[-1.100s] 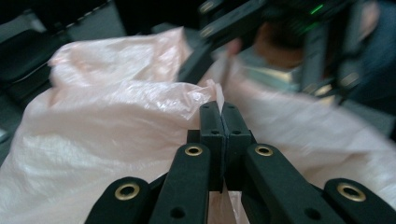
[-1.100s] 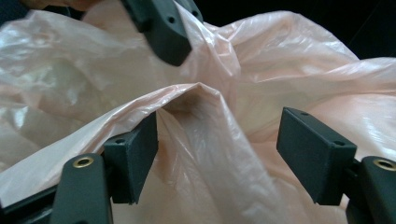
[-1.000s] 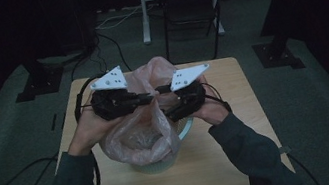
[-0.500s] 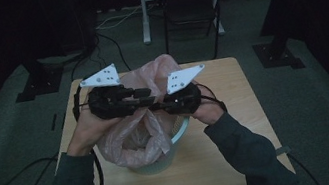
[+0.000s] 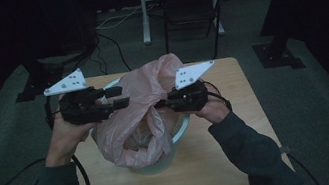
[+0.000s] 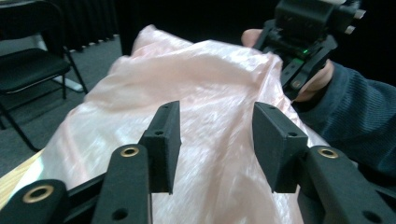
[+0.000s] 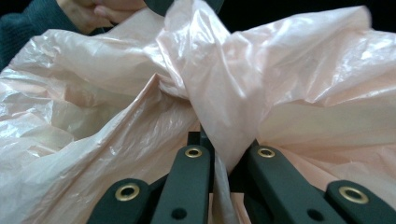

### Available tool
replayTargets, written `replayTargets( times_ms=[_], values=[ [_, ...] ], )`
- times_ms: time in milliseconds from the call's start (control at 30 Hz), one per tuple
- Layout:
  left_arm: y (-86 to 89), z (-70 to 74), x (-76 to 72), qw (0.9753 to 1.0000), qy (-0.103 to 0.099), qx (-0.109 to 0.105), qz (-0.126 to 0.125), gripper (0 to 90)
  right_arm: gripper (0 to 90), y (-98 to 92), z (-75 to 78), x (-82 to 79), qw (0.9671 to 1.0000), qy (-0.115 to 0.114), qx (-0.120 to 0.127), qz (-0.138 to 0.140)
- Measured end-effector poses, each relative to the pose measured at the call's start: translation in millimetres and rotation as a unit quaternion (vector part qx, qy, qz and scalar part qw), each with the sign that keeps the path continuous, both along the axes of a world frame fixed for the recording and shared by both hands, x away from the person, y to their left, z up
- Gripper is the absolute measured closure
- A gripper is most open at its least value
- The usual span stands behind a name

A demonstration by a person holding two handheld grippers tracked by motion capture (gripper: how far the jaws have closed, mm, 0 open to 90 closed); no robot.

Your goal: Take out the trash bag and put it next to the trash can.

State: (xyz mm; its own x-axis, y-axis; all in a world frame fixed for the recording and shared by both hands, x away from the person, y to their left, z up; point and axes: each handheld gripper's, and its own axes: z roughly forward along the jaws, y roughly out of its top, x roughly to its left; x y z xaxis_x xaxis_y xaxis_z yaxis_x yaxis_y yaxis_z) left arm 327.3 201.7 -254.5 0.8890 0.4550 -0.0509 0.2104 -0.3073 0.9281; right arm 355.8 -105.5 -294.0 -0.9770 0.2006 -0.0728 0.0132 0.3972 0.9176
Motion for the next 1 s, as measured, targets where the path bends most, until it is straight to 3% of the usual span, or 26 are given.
replayTargets(
  times_ms=[100,200,467,567,733,1000],
  values=[
    [11.3,-4.6,-0.2,0.9997,0.000,-0.006,0.024,52.0,89.3,-2.4,2.5,-1.8,1.0000,0.001,0.000,-0.002],
    [24.7,-9.0,-0.4,0.9989,0.006,-0.026,0.037,51.1,89.3,-6.6,5.6,-3.3,1.0000,0.001,0.009,-0.002],
    [36.3,-27.0,-3.0,0.9962,0.006,-0.017,0.085,48.7,89.0,-12.7,16.5,-6.1,0.9995,0.002,0.031,0.000],
    [38.2,-34.8,-2.4,0.9954,0.009,-0.018,0.094,48.7,88.9,-14.8,20.2,-8.8,0.9994,-0.002,0.036,0.001],
    [35.2,-43.8,-0.5,0.9942,0.013,0.000,0.107,48.7,88.7,-19.4,23.8,-11.5,0.9989,0.001,0.046,0.006],
    [28.7,-45.9,0.0,0.9939,0.011,0.014,0.109,48.0,88.2,-23.7,28.2,-14.3,0.9981,0.007,0.060,0.013]
  ],
)
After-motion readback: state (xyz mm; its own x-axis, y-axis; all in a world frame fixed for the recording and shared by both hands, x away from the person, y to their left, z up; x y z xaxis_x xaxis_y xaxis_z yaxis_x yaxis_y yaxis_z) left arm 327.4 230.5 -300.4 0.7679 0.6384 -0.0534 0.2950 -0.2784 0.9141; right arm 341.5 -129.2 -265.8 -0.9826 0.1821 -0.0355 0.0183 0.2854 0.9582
